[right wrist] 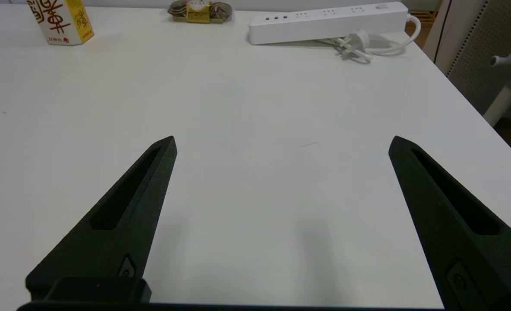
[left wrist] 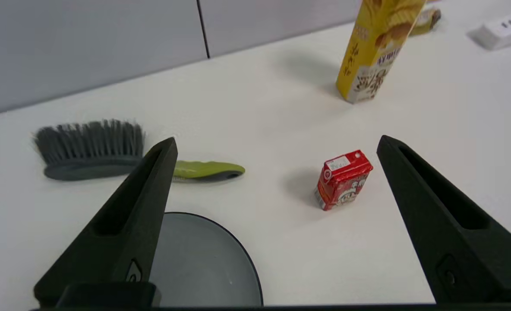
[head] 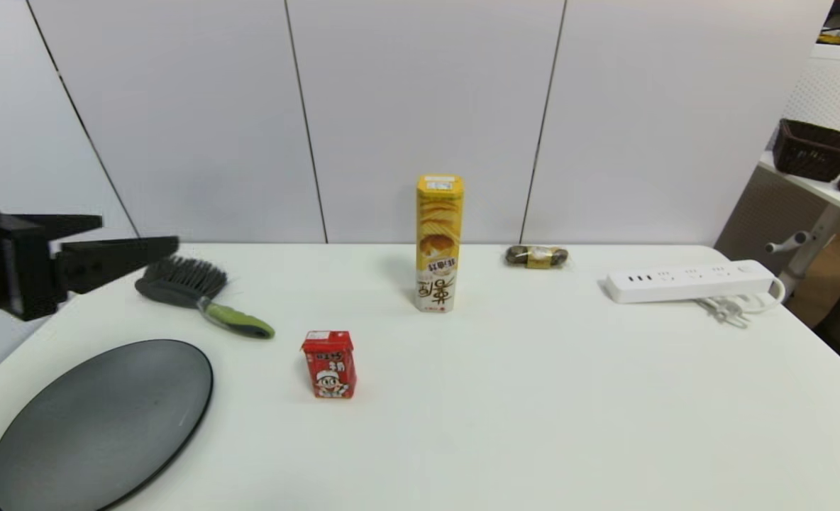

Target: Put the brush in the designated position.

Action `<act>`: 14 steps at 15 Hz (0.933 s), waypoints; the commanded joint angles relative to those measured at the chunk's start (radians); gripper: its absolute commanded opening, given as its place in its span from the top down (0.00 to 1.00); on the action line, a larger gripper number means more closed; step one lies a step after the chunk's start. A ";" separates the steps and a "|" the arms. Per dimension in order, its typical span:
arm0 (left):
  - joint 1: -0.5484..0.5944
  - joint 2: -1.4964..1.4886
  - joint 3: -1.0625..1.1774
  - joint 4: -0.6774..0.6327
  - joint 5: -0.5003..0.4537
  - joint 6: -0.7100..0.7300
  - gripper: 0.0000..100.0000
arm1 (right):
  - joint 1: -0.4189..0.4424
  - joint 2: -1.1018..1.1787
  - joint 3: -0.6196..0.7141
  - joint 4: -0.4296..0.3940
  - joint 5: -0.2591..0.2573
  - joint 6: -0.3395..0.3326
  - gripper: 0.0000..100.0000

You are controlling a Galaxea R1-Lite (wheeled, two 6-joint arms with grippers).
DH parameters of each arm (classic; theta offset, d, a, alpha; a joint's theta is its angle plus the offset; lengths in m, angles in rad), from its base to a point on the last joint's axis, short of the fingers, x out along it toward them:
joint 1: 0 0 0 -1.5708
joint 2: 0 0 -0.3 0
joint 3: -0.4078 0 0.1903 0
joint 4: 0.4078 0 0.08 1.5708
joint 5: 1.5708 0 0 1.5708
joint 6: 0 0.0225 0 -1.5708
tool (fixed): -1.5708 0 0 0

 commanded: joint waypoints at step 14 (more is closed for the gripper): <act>0.173 -1.066 0.929 -0.033 0.139 0.010 0.00 | 0.000 0.001 0.002 -0.001 0.001 -0.001 0.00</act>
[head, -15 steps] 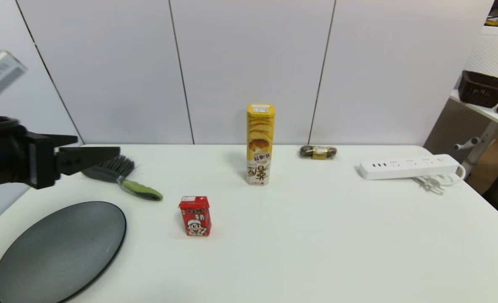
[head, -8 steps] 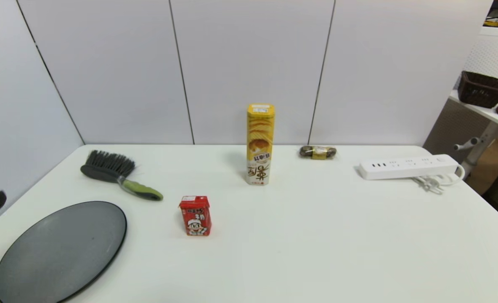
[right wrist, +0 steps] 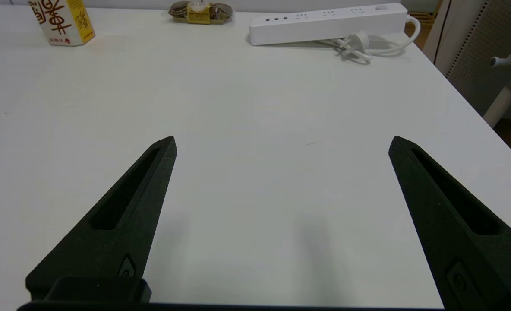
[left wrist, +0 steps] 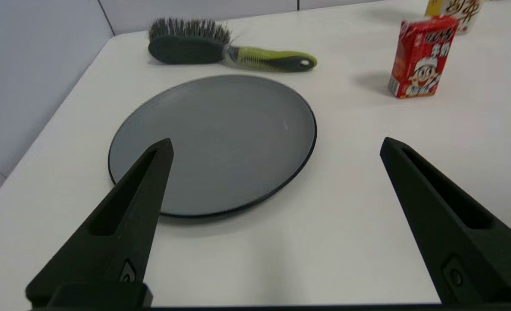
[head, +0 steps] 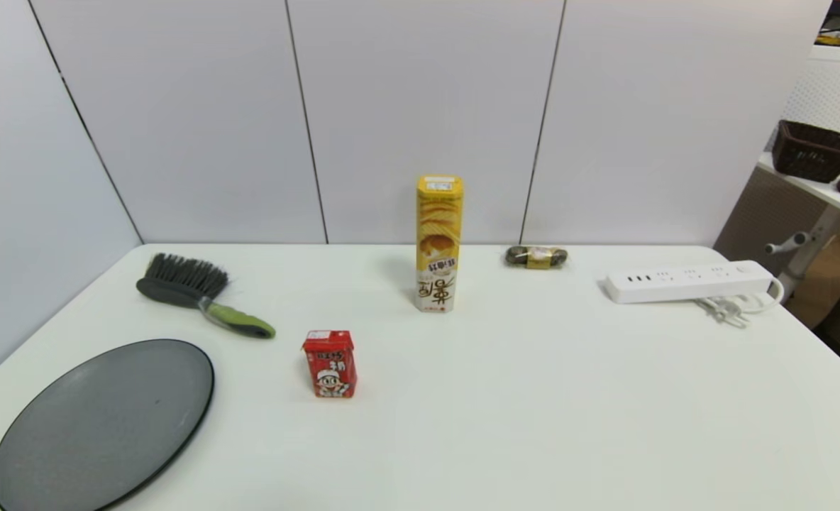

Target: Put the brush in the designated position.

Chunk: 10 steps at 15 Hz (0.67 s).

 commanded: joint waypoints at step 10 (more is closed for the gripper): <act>0.003 -0.076 0.136 -0.118 0.045 -0.104 0.00 | 0.000 0.001 0.002 0.001 0.001 0.000 0.00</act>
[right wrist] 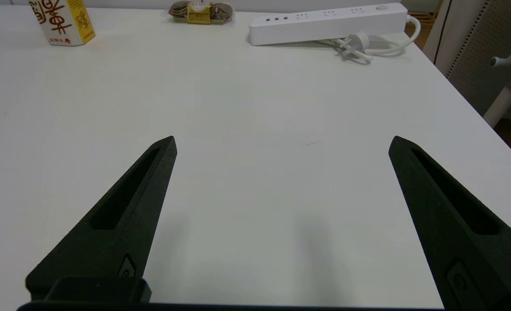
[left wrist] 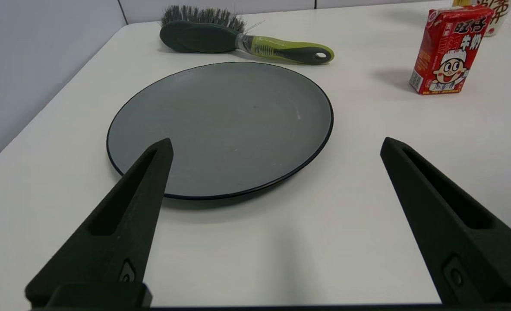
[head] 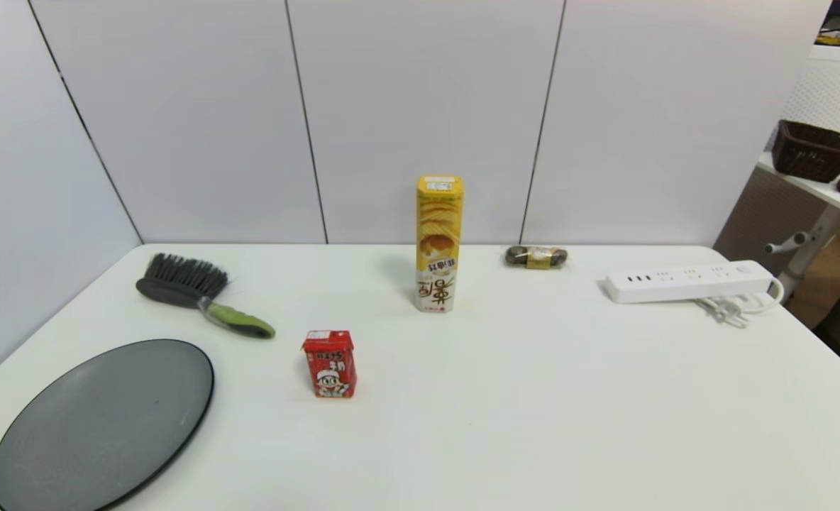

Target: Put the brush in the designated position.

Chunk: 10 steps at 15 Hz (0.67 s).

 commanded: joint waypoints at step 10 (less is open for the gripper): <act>-0.001 0.002 0.002 -0.002 0.023 -0.068 0.00 | 0.000 0.001 0.002 -0.001 -0.004 0.003 0.00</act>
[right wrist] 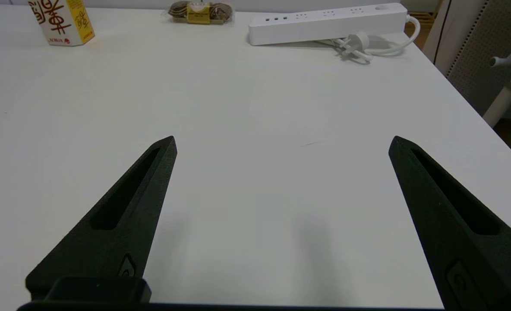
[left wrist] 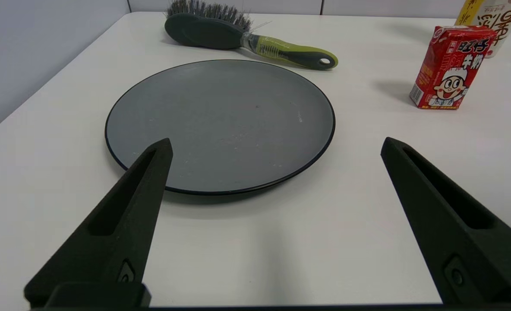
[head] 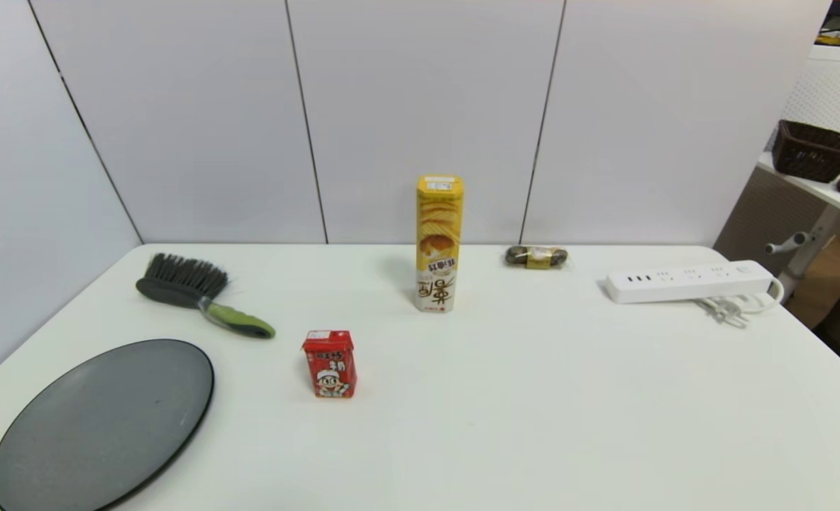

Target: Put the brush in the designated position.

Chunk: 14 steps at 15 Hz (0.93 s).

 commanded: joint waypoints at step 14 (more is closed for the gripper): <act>0.000 0.003 0.000 0.000 0.000 0.000 0.00 | -0.001 0.001 0.002 -0.001 -0.007 0.027 0.00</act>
